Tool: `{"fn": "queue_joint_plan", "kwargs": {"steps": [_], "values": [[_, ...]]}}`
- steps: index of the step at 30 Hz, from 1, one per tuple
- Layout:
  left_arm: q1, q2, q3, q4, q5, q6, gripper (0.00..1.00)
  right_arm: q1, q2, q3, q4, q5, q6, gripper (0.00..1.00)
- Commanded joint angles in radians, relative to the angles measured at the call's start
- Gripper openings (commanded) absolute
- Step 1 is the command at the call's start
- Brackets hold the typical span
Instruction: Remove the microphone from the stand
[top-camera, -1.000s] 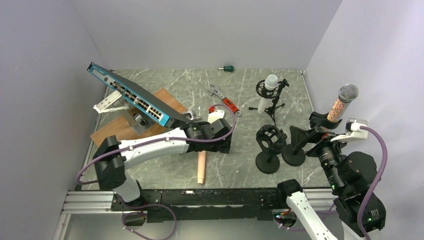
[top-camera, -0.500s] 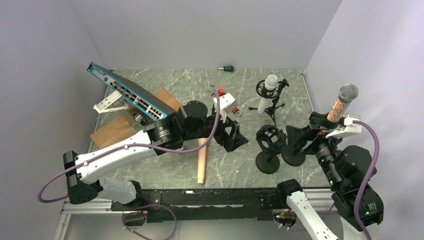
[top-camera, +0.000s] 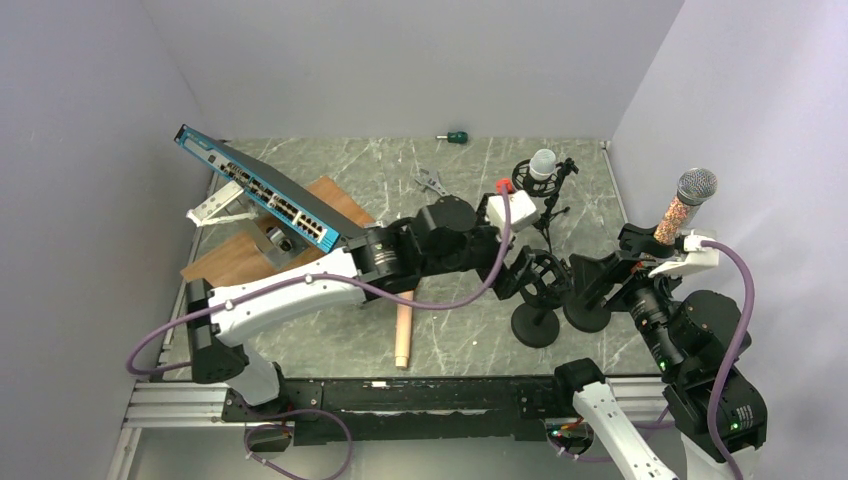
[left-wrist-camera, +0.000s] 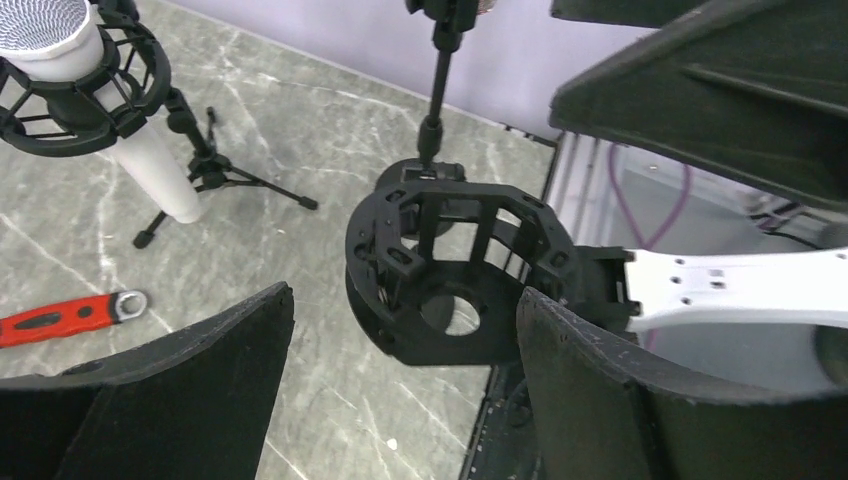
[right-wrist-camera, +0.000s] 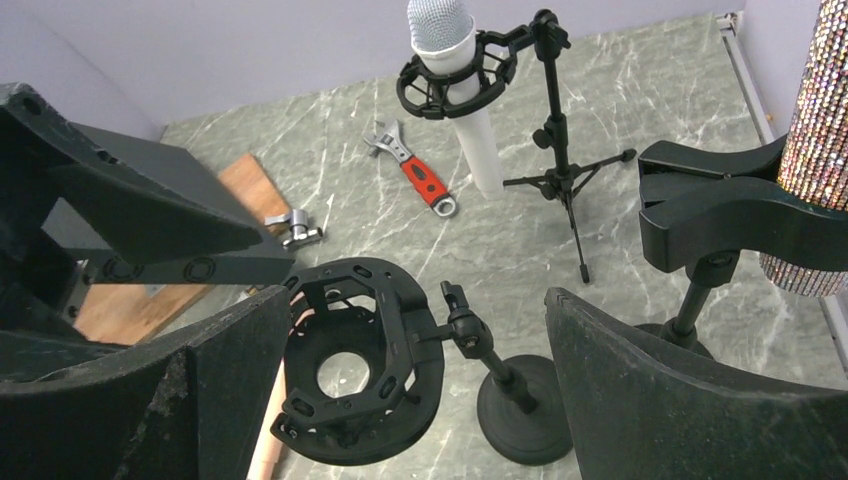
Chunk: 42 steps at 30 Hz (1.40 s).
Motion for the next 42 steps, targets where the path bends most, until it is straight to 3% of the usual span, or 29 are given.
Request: {"fn": "queue_joint_plan", "kwargs": {"steps": [1,6,18,25,29,42], "values": [[-0.035,0.063,0.086,-0.014,-0.155,0.078,0.83,-0.004,0.004,0.023,-0.018,-0.001,-0.016,1.0],[-0.045,0.126,0.104,-0.01,-0.124,0.058,0.71,-0.003,-0.002,0.023,-0.027,0.003,-0.015,1.0],[-0.048,0.178,0.154,-0.037,-0.21,0.039,0.35,-0.003,-0.008,0.024,-0.035,0.008,-0.018,1.0],[-0.054,0.133,0.137,-0.022,-0.254,0.062,0.07,-0.001,-0.042,0.044,-0.007,0.038,-0.028,1.0],[-0.058,0.08,0.099,-0.021,-0.331,0.074,0.0,-0.003,-0.037,0.011,0.004,0.019,-0.01,1.0],[-0.058,-0.122,-0.127,-0.004,-0.559,0.08,0.0,-0.003,0.0,-0.179,0.134,-0.179,0.026,1.0]]}}
